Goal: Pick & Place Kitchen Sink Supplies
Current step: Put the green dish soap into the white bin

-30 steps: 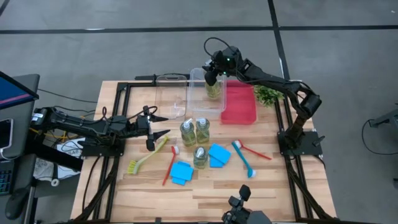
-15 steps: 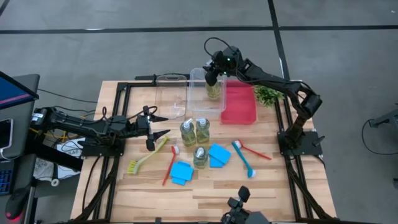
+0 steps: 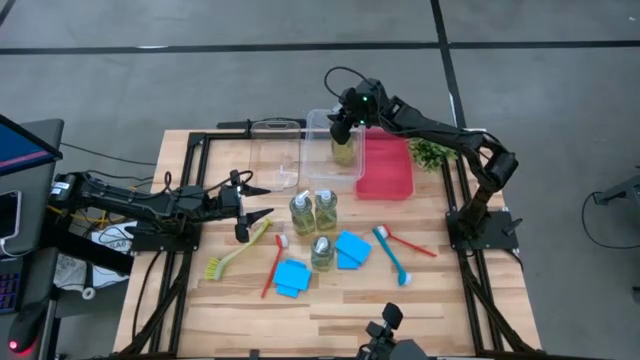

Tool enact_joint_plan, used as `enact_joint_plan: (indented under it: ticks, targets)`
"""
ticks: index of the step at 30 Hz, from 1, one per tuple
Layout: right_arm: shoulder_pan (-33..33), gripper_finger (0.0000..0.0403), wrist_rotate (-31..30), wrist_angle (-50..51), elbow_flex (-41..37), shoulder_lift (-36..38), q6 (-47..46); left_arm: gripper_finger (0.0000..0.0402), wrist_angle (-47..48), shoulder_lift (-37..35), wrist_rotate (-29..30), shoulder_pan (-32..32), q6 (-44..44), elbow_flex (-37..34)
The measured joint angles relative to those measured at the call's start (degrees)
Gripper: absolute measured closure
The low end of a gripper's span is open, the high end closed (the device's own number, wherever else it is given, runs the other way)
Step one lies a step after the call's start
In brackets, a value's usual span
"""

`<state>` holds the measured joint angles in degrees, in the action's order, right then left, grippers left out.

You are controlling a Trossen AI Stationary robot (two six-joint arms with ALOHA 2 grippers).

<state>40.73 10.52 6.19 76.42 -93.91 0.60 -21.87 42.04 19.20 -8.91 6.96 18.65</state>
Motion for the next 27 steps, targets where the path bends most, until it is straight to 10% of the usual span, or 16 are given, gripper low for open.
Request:
enact_joint_plan:
  ticks: [27]
  targets:
    - [-0.22, 0.0187, -0.07, 5.14, 0.02, 0.09, 0.22, 0.0165, -0.02, 0.0, 0.02, 0.0, 0.0, 0.0]
